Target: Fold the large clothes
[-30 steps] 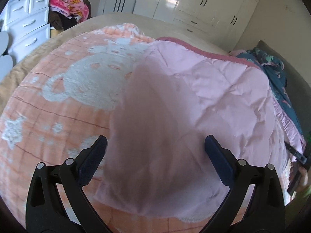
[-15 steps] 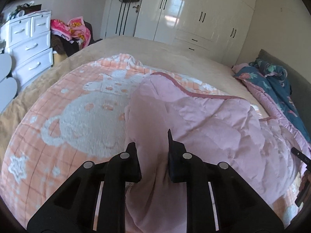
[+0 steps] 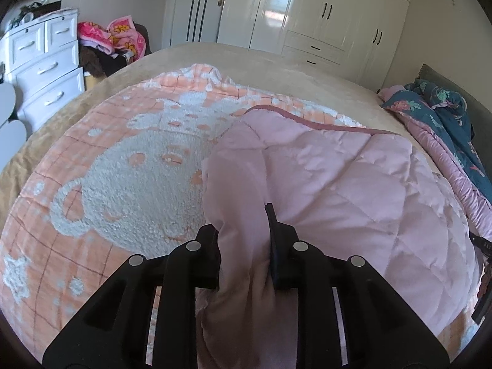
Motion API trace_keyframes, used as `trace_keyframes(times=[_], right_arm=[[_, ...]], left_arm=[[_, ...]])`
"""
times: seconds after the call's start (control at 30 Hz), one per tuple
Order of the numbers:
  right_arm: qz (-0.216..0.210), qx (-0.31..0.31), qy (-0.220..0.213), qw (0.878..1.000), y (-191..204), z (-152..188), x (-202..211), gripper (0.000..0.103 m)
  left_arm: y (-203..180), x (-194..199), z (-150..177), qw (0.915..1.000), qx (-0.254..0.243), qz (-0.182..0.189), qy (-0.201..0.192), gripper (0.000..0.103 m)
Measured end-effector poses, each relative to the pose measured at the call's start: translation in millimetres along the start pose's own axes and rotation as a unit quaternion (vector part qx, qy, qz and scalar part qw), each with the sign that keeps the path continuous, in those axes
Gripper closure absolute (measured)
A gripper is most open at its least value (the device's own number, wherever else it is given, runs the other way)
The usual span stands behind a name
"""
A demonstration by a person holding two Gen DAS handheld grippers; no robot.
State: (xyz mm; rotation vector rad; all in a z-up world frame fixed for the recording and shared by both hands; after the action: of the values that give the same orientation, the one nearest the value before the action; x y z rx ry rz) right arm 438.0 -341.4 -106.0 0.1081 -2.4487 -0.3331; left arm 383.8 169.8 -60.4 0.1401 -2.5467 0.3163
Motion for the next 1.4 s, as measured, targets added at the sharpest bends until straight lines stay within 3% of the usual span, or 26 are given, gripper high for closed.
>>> trace_keyframes(times=[0.13, 0.17, 0.27, 0.4, 0.53, 0.7, 1.0, 1.4], right_arm=[[0.011, -0.003, -0.003, 1.000, -2, 2, 19, 0.071], [0.008, -0.005, -0.005, 1.000, -2, 2, 24, 0.063], [0.002, -0.004, -0.028, 1.000, 3, 6, 59, 0.019], [-0.026, 0.002, -0.070, 0.997, 14, 18, 112, 0.005], [-0.046, -0.034, -0.079, 0.995, 12, 28, 136, 0.004], [-0.051, -0.040, -0.070, 0.995, 19, 41, 147, 0.004], [-0.078, -0.028, -0.073, 0.994, 37, 44, 154, 0.004], [-0.086, -0.054, -0.083, 0.991, 29, 47, 170, 0.004]], left_arm=[[-1, 1, -1, 1.0000, 0.001, 0.000, 0.003, 0.088], [-1, 1, -1, 1.0000, 0.002, 0.001, 0.003, 0.088], [1, 0, -2, 1.0000, 0.004, 0.002, 0.005, 0.088], [2, 1, -2, 1.0000, 0.005, -0.001, 0.007, 0.086], [1, 9, -4, 0.9999, 0.004, -0.009, 0.007, 0.080], [-5, 28, -10, 0.9999, 0.004, -0.009, -0.002, 0.046], [-33, 80, -21, 0.9989, -0.026, -0.003, -0.038, 0.015], [-49, 128, -10, 0.9977, -0.037, -0.007, -0.056, 0.009]])
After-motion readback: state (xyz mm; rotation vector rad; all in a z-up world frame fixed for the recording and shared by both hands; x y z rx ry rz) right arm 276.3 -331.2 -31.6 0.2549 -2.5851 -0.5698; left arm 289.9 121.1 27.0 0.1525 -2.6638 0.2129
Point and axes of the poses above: each gripper's, at about its wrist camera, not at the fingertips, and x roughly against the way its jaws point, y to its left, z to its underside, the point moved 3 cm from there along -x, roughly the way its jaws point, and after that the axes turned 8 degrees about -y, right-handed, at the moved point
